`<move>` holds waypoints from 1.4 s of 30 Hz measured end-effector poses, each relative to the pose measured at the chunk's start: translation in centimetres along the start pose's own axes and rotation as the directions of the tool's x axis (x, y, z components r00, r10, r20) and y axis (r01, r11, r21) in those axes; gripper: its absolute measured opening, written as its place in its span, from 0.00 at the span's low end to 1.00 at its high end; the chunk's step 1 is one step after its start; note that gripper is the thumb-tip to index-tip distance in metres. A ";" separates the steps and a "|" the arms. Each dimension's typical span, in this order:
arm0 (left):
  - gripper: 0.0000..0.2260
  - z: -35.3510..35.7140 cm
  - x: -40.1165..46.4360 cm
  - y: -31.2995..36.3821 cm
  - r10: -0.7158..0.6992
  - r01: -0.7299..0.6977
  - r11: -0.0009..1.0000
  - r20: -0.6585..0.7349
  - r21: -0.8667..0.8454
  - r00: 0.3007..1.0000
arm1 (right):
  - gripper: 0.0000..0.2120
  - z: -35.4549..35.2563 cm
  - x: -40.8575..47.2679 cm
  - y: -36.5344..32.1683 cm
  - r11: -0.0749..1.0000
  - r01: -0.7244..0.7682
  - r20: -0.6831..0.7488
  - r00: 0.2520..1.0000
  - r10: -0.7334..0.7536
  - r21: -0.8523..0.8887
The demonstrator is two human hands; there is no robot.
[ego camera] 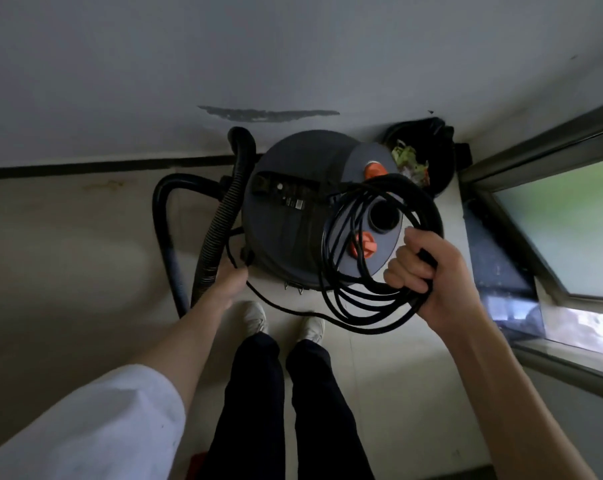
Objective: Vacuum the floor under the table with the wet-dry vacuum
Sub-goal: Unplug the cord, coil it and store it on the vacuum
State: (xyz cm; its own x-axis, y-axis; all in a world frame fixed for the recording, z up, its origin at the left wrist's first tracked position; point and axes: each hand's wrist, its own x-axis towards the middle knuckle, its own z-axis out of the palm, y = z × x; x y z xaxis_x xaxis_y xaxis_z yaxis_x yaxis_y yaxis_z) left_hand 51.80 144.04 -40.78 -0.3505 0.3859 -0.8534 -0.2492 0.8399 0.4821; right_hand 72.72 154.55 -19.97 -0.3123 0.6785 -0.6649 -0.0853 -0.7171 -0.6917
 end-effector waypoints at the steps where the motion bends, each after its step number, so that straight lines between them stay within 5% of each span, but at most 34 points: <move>1: 0.26 0.3 0.6 -0.4 0.022 -0.022 1.000 -0.033 -0.008 0.999 | 0.19 -0.3 -0.1 0.3 1.000 0.004 -0.015 1.000 -0.004 -0.006; 5: 0.21 0.7 2.3 -0.8 -0.080 0.061 0.988 -0.129 -0.145 0.988 | 0.19 -1.4 -0.4 1.8 1.000 -0.003 -0.049 0.999 0.002 -0.028; 11: 0.15 0.7 3.1 -1.3 -0.229 0.226 0.968 -0.017 -0.110 0.973 | 0.24 -1.8 -0.9 2.4 0.999 -0.026 -0.054 0.998 0.024 -0.040; 19: 0.20 1.7 1.9 -2.7 -0.153 0.153 0.988 -0.008 -0.002 0.988 | 0.23 -2.3 -1.0 2.5 0.999 -0.024 -0.044 0.999 0.022 -0.042; 23: 0.04 0.9 1.5 -3.2 -0.085 0.098 0.987 0.098 -0.131 0.992 | 0.24 -2.6 -1.5 2.5 0.999 -0.029 -0.045 0.999 0.027 -0.041; 26: 0.04 0.5 0.3 -3.6 -0.030 0.040 0.985 0.064 -0.167 0.998 | 0.24 -2.7 -1.8 2.6 0.999 -0.033 -0.053 0.998 0.031 -0.041; 32: 0.10 -1.4 -5.6 -3.4 -0.089 0.067 0.987 0.143 0.148 0.986 | 0.24 -2.3 -3.3 2.5 0.991 -0.012 -0.028 1.000 0.009 -0.132; 39: 0.14 -1.9 -13.3 1.5 -0.025 -0.157 0.814 0.305 0.559 0.952 | 0.20 -1.9 -5.9 1.5 0.995 0.019 -0.016 1.000 -0.021 -0.100; 42: 0.10 -0.5 -17.4 4.2 0.082 -0.268 0.749 0.316 0.606 0.945 | 0.19 -1.7 -6.9 0.9 0.997 0.032 -0.014 0.999 -0.033 -0.072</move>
State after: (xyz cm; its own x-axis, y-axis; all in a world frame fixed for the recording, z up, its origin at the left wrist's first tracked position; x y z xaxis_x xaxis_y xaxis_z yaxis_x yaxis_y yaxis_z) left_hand 56.41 140.63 -23.77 -0.0667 0.5544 -0.8296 0.4547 0.7570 0.4693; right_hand 76.37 149.49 -16.43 -0.2962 0.7041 -0.6453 -0.0270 -0.6816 -0.7313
